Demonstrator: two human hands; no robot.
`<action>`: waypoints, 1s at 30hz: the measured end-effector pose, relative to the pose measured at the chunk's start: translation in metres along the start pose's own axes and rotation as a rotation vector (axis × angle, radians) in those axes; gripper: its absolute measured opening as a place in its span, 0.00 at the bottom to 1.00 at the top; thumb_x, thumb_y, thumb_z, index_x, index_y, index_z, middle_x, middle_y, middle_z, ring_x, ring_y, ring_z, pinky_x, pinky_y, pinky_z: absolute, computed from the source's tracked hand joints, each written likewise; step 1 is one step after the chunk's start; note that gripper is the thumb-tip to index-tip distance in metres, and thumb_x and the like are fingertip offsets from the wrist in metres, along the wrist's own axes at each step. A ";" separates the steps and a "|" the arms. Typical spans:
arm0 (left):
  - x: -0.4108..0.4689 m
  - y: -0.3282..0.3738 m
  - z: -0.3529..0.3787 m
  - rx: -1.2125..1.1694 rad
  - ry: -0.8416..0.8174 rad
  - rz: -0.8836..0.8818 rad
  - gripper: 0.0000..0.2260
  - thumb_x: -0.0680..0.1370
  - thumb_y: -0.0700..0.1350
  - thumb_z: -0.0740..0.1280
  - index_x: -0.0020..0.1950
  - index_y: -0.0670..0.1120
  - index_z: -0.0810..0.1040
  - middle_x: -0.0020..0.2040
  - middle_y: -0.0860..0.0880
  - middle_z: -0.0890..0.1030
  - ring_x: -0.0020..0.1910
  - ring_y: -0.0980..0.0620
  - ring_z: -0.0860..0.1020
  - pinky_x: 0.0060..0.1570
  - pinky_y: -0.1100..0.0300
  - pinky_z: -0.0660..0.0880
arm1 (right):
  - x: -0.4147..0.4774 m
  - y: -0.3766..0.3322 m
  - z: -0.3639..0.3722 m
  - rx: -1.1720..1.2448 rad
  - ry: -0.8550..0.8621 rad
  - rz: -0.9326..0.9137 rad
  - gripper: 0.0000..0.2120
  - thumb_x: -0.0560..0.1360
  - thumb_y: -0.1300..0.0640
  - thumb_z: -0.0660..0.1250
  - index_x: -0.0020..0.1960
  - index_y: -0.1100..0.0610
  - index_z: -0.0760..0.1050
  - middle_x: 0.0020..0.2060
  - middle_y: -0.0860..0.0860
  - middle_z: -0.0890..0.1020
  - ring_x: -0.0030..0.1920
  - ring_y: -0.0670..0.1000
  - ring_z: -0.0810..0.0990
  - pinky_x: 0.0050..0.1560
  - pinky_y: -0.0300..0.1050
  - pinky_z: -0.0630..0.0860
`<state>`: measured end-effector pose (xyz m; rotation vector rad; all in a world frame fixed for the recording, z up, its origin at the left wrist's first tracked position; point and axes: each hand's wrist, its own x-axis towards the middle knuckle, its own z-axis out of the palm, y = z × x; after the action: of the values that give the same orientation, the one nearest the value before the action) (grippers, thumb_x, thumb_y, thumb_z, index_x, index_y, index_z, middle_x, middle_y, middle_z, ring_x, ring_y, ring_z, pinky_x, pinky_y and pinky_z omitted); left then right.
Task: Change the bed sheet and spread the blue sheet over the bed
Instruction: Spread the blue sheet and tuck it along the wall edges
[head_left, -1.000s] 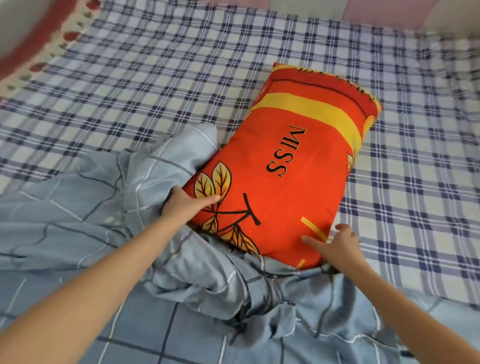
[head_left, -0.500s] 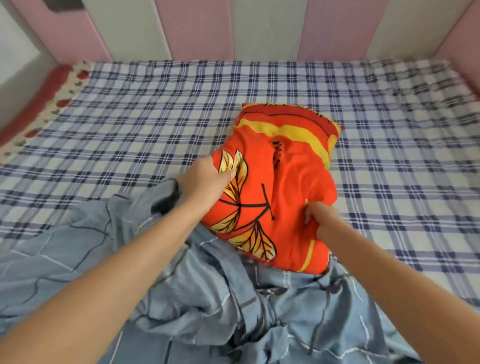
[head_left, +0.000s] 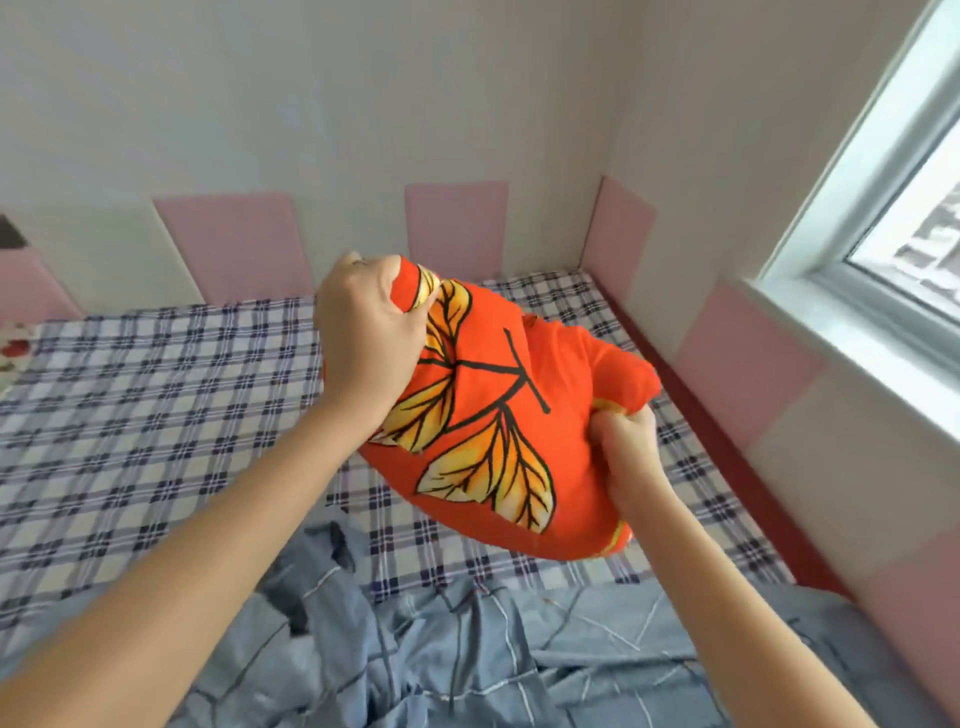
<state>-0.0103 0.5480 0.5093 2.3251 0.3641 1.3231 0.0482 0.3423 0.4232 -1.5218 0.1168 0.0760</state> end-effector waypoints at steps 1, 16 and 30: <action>0.004 0.010 0.003 -0.030 0.068 -0.010 0.19 0.68 0.42 0.75 0.29 0.42 0.64 0.30 0.47 0.64 0.31 0.49 0.63 0.33 0.60 0.49 | 0.004 -0.010 -0.006 0.018 0.019 -0.099 0.09 0.53 0.65 0.54 0.31 0.56 0.66 0.22 0.46 0.67 0.23 0.43 0.63 0.23 0.35 0.59; 0.081 0.012 0.195 0.277 -0.781 -0.157 0.18 0.81 0.51 0.58 0.69 0.46 0.67 0.60 0.51 0.79 0.63 0.48 0.73 0.66 0.48 0.60 | 0.247 -0.088 -0.044 -0.878 0.355 -0.439 0.35 0.72 0.56 0.69 0.73 0.57 0.55 0.70 0.56 0.61 0.72 0.57 0.57 0.70 0.53 0.55; -0.268 -0.141 0.140 0.400 -1.370 -0.552 0.10 0.79 0.53 0.60 0.55 0.50 0.74 0.63 0.46 0.75 0.60 0.46 0.74 0.57 0.53 0.69 | 0.117 0.210 -0.095 -1.439 -0.652 0.264 0.38 0.75 0.51 0.68 0.75 0.54 0.48 0.71 0.57 0.57 0.71 0.60 0.60 0.69 0.55 0.60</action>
<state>-0.0271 0.5213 0.1774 2.5321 0.7116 -0.7096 0.1360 0.2549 0.1965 -2.7957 -0.3460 1.0380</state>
